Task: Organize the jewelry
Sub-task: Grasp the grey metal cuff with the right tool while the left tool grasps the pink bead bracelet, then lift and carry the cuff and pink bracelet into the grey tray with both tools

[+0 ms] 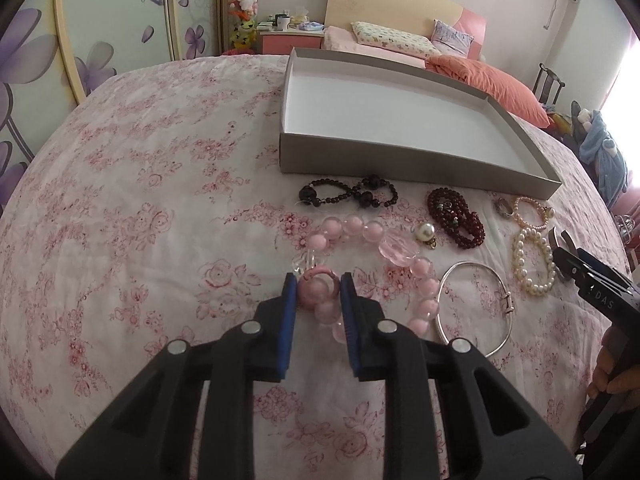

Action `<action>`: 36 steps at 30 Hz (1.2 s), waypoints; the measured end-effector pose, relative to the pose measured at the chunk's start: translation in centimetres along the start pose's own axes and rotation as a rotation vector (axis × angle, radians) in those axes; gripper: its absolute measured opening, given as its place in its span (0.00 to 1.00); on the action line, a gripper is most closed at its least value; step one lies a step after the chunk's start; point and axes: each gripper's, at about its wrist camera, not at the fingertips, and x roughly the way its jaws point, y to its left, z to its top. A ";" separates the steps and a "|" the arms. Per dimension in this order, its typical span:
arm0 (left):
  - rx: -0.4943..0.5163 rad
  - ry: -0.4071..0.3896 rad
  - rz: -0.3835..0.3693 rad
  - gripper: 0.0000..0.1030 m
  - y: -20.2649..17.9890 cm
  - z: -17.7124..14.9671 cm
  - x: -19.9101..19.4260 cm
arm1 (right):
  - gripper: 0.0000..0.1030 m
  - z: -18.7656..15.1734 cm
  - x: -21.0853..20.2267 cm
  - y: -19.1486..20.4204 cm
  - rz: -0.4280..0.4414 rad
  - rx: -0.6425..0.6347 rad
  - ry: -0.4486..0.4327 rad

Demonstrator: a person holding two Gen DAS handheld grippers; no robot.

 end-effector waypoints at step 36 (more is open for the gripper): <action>0.076 -0.309 -0.135 0.21 -2.7 1.4 -10.7 | 0.65 0.9 -8.4 2.5 0.139 -0.038 -0.306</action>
